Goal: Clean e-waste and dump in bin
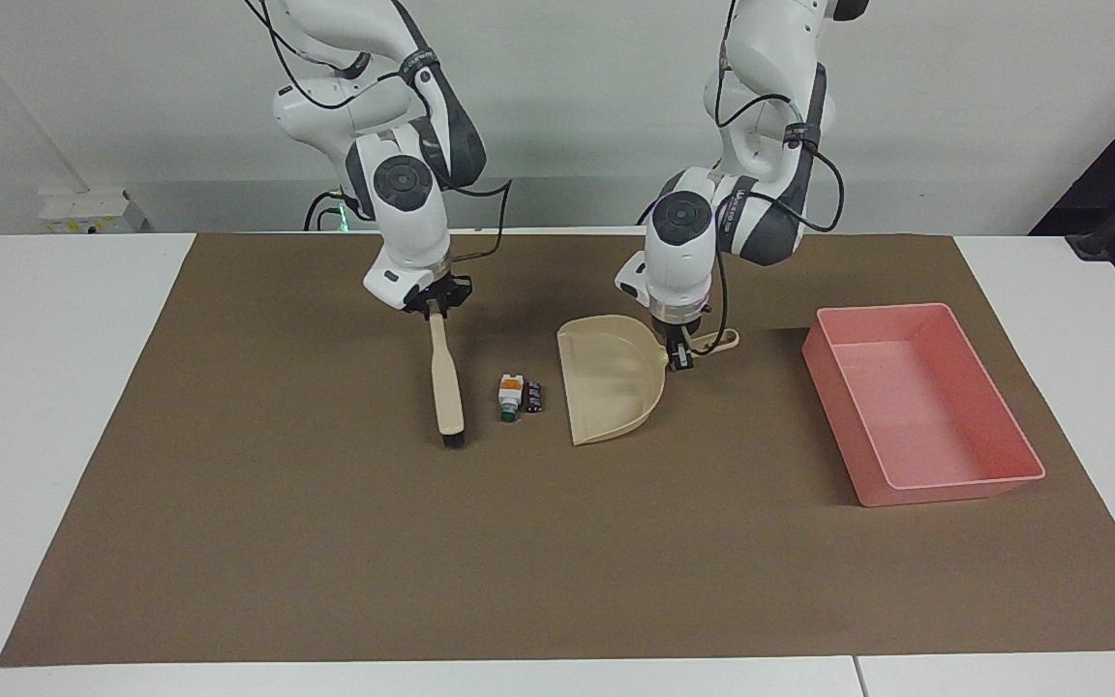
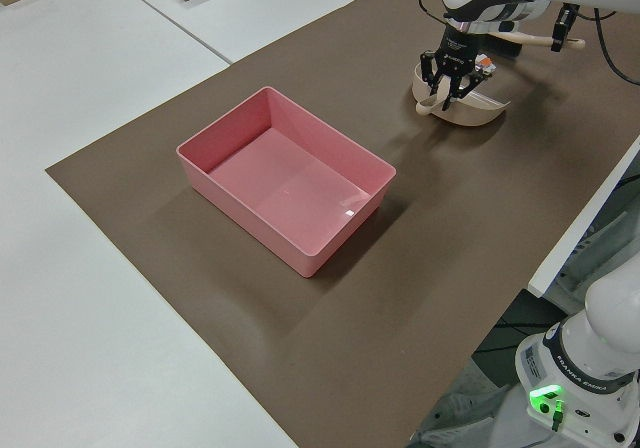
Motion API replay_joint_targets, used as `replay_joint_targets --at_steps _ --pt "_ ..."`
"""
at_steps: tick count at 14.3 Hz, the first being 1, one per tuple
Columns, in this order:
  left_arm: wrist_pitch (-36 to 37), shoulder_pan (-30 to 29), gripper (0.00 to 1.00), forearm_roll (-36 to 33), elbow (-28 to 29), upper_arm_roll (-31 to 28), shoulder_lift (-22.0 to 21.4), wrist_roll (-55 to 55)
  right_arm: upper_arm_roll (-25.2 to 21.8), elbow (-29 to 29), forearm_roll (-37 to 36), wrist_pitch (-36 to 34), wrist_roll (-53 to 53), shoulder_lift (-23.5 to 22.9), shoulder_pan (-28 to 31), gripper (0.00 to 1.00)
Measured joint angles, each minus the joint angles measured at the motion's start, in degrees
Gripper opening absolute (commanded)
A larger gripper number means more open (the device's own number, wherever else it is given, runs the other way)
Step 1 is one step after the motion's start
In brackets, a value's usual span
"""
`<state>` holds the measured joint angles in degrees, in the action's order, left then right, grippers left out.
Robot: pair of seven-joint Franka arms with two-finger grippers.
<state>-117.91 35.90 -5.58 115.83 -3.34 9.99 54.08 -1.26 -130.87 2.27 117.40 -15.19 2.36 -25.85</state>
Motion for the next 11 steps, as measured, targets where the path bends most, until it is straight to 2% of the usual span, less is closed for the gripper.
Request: replay_joint_targets --at_steps 8,11 --pt "0.01 0.59 0.0 -0.04 0.58 0.0 0.08 -1.83 0.02 0.36 3.3 2.66 -3.51 -1.72 -2.66 0.0" --pt "0.01 0.69 0.0 -0.05 0.68 0.0 0.08 -2.27 0.02 0.38 3.44 4.13 -7.63 -2.44 -5.47 0.0"
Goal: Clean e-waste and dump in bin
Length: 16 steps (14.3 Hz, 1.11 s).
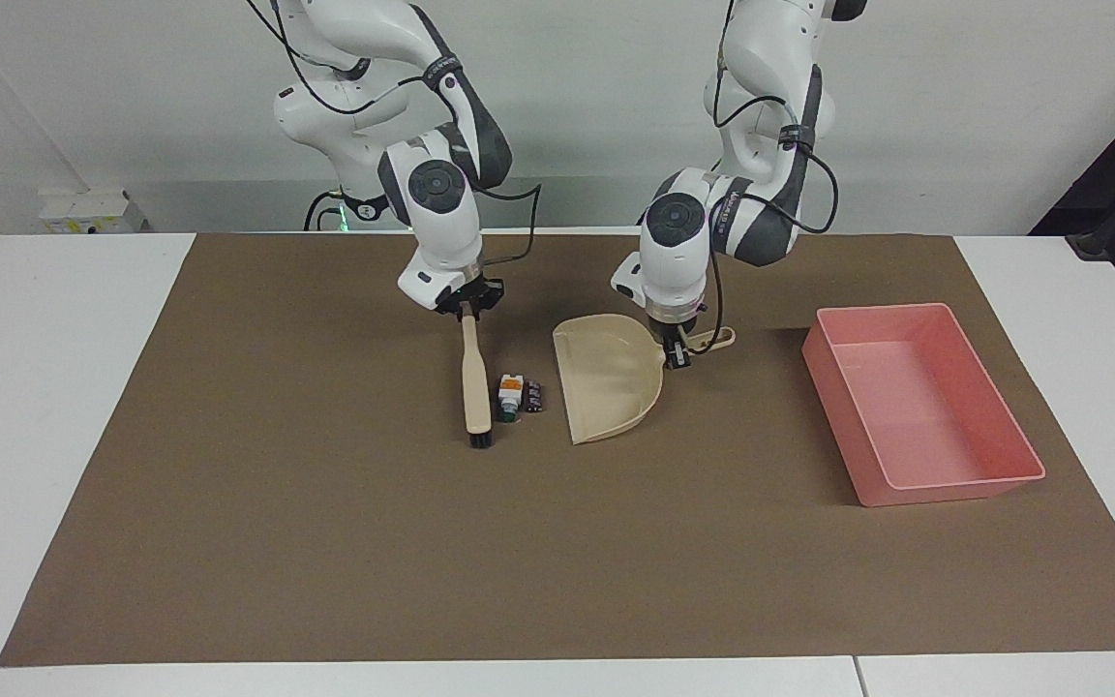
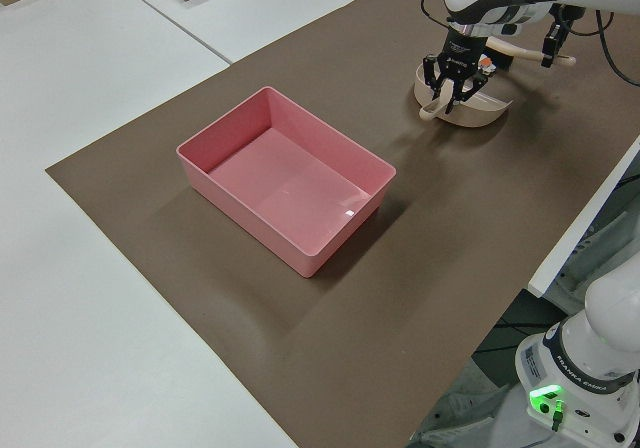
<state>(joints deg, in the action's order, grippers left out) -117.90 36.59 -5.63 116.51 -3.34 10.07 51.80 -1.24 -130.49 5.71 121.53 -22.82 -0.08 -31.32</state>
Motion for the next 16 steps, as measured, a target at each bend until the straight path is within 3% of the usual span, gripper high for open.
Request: replay_joint_targets --at_steps 7,16 --pt "-0.03 0.07 0.0 0.0 0.14 0.0 0.0 -0.51 0.09 1.98 1.34 2.84 -5.84 -3.17 -4.74 0.0" --pt "-0.29 0.14 0.0 -0.05 0.59 -0.01 -0.01 -0.97 0.13 5.03 4.07 0.51 -5.92 -4.48 -5.16 0.0"
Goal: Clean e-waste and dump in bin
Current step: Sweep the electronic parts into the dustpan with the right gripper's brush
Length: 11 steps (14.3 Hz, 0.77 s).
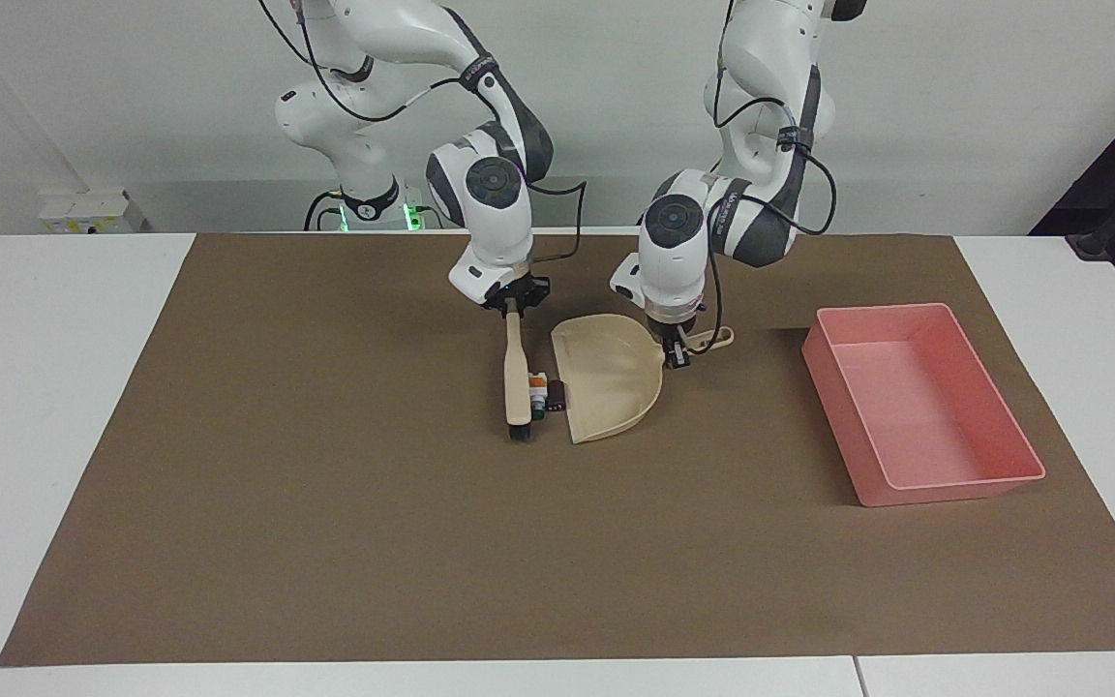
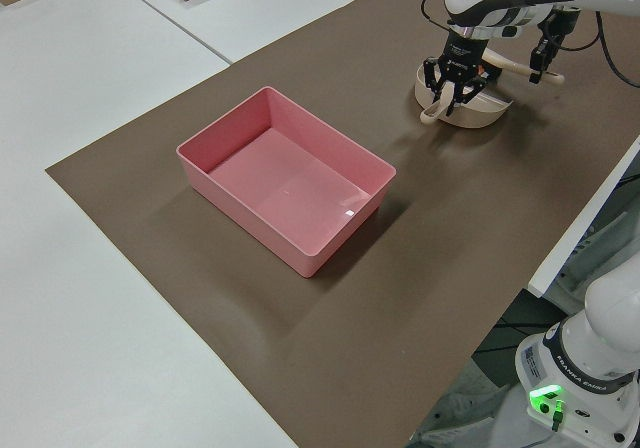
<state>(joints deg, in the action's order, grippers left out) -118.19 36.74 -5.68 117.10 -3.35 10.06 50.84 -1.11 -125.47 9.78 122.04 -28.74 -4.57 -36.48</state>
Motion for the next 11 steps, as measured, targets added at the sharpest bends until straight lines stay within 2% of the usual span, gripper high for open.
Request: replay_joint_targets --at_steps 5,11 --pt "-0.02 0.01 0.0 -0.04 0.05 0.0 0.0 -0.06 0.04 1.55 1.52 0.12 -1.51 -1.93 -2.25 0.0" --pt "-0.1 0.6 0.0 -2.06 0.26 0.02 -0.01 -0.47 0.11 8.26 2.25 -2.29 -5.09 -5.61 -5.04 0.0"
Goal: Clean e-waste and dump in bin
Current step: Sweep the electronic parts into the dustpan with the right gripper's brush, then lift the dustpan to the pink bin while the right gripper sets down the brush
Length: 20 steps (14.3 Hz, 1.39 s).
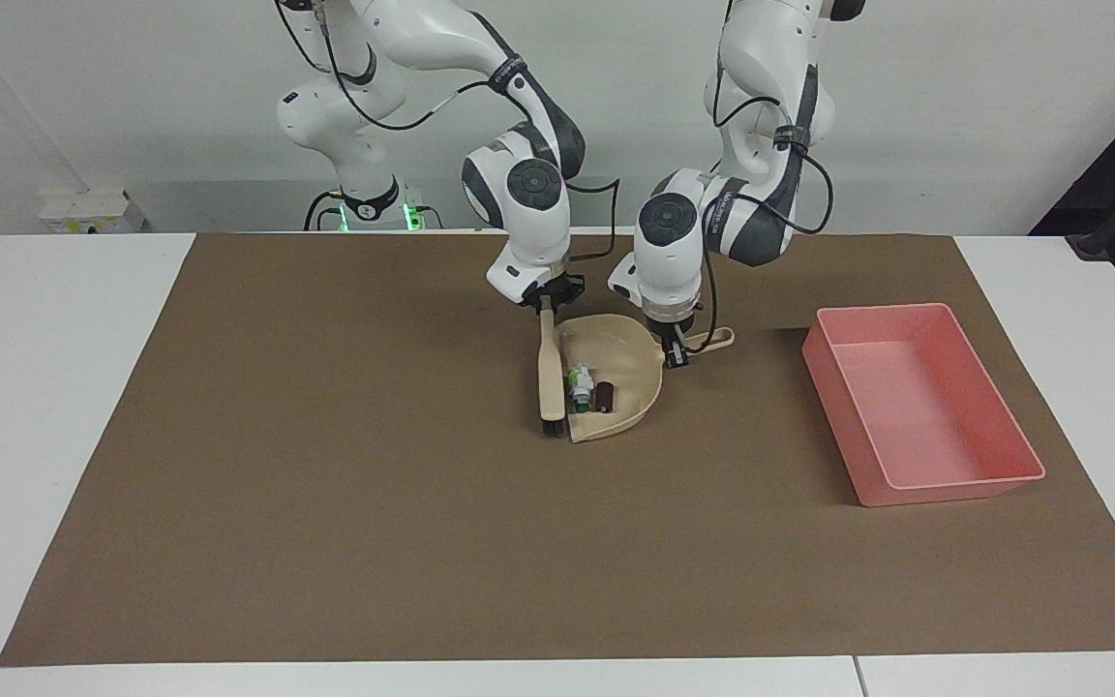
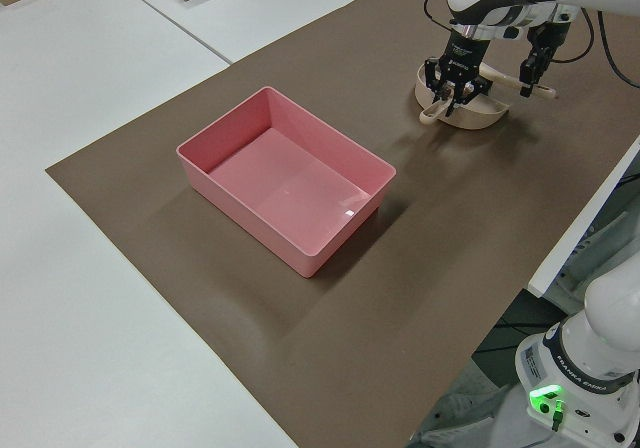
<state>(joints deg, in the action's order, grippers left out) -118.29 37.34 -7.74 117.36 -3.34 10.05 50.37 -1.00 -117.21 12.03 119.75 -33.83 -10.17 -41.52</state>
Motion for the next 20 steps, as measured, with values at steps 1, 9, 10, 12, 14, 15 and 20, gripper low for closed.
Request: replay_joint_targets --at_steps 1,9,10,12,14,15,20 --pt "-0.08 0.0 0.0 -0.05 0.05 0.0 -0.01 0.0 0.0 0.83 0.07 -0.39 -0.63 -0.31 -0.12 0.0" --pt "-2.87 -0.39 0.0 -0.17 1.32 -0.14 -0.53 3.32 -0.03 1.68 0.12 -0.95 -1.31 -0.79 -0.41 0.0" --pt "-3.66 -0.65 0.0 -0.17 1.51 -0.15 -0.53 4.58 -0.12 1.68 0.11 -1.28 -1.31 -0.62 -0.31 0.0" --pt "-5.65 -1.4 0.0 -0.16 2.23 -0.19 -0.6 7.03 -0.43 1.59 -0.01 -3.03 -0.74 0.57 0.83 0.0" --pt "-7.05 -2.24 0.0 -0.07 2.95 -0.17 -0.74 8.7 -0.56 1.17 -0.07 -6.39 3.21 3.24 4.41 0.0" --pt "-7.36 -2.7 0.0 0.08 3.06 -0.19 -0.78 9.66 -0.65 0.76 -0.1 -8.08 5.73 4.97 6.78 0.0" --pt "-7.78 -5.95 0.0 2.8 3.15 -0.23 -1.32 15.83 -1.01 -1.74 -2.22 -14.19 18.44 12.71 19.43 0.0"
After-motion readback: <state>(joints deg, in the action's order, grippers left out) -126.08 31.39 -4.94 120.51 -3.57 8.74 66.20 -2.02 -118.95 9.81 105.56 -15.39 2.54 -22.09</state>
